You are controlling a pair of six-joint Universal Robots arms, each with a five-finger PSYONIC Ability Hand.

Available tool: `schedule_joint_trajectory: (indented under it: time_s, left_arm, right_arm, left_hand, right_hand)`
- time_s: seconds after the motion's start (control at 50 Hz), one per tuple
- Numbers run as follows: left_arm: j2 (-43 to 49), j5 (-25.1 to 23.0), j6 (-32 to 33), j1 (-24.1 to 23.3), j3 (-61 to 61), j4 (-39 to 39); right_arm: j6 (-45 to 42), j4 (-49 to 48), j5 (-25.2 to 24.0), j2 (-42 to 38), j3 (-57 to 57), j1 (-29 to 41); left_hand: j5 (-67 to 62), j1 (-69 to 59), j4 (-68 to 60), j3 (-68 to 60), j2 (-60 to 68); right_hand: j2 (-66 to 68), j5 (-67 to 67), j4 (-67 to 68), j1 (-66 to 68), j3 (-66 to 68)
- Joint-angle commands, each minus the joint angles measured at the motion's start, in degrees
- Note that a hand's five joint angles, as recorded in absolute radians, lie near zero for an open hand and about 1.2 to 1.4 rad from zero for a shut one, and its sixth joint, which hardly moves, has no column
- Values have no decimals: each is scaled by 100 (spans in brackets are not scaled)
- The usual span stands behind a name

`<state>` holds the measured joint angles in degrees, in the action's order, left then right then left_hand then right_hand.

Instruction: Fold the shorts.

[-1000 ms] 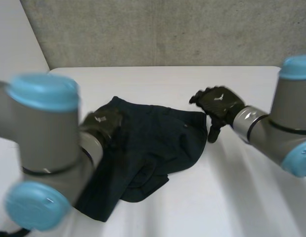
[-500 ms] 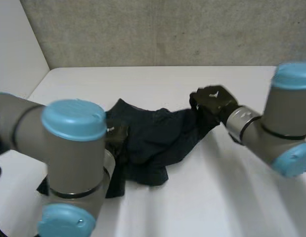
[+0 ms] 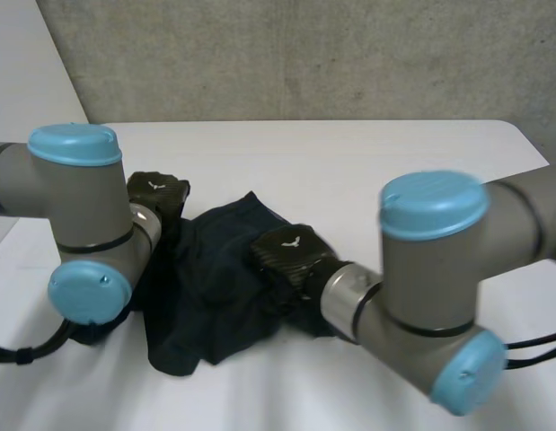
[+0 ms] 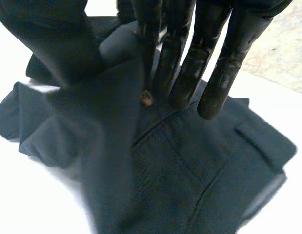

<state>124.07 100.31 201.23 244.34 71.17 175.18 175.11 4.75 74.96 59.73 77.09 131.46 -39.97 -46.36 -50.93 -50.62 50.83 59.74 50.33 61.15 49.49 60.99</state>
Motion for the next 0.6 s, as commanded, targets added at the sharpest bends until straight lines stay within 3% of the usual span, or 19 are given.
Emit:
schedule_joint_trajectory:
  time_s: [0.02,0.16,0.3,0.42,0.48,0.6]
  left_arm:
    - [179,-318,-84,61,-236,-63]
    - [-1252,-363,-172,26,1038,-1]
    - [-2712,-363,-392,17,2224,60]
    - [-3222,-345,-875,8,2989,-115]
    - [-3328,-363,-1226,-18,3367,-422]
    - [-3320,-398,-1797,-298,3807,-897]
  right_arm:
    - [76,-62,193,-392,-405,152]
    - [23,96,176,477,-2,-181]
    - [-635,729,141,1216,508,-903]
    - [-1488,844,203,1287,1071,-1017]
    - [-1743,809,168,1296,1404,-1026]
    - [-1700,423,89,1278,1923,-964]
  left_hand:
    - [3856,3496,3952,3922,-3943]
    - [3975,3615,4071,4041,-4062]
    - [3824,3464,3920,3889,-3910]
    - [3606,3245,3701,3671,-3692]
    - [2700,2339,2796,2765,-2786]
    - [2327,1966,2423,2392,-2413]
  right_hand:
    - [-3988,-4048,-4130,-2963,-4113]
    - [-4192,-4251,-4333,-3167,-4317]
    - [-4040,-4100,-4182,-3015,-4165]
    - [-3621,-3681,-3763,-2596,-3746]
    - [-3468,-3528,-3610,-2443,-3593]
    - [-3485,-3545,-3627,-2460,-3610]
